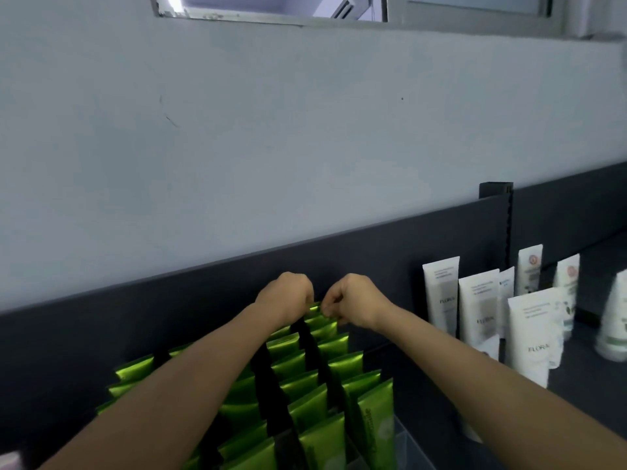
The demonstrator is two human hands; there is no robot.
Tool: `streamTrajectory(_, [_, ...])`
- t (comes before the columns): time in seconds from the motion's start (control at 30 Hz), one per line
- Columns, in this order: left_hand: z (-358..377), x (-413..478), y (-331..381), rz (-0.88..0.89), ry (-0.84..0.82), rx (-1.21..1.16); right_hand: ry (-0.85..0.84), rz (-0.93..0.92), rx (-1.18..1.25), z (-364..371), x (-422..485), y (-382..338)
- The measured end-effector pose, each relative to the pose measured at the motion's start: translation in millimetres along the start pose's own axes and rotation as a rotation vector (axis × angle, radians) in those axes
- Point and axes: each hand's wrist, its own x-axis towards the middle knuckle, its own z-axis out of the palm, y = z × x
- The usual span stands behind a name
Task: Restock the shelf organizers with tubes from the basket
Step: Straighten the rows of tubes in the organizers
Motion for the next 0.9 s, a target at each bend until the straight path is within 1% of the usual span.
streamTrajectory(0.27, [-5,-2,-2,0.002,-0.037,-0.023,-0.023,0.029,0.01,-1,-4,-4])
streamTrajectory(0.5, [-21,-18,-7,0.014,0.042,-0.029,0.038,0.035,-0.02,-10,-13,-6])
streamTrajectory(0.63, [-36,-41,-16,0.0,0.069,-0.006,0.098,-0.048,-0.139,-17,-23,-25])
streamTrajectory(0.7, [-43,-57,-25,-0.018,0.087,0.002,0.1,-0.095,-0.16,-18,-30,-38])
streamTrajectory(0.9, [-56,-119,-59,-0.047,0.155,0.039,-0.009,-0.284,-0.2,5,-43,-83])
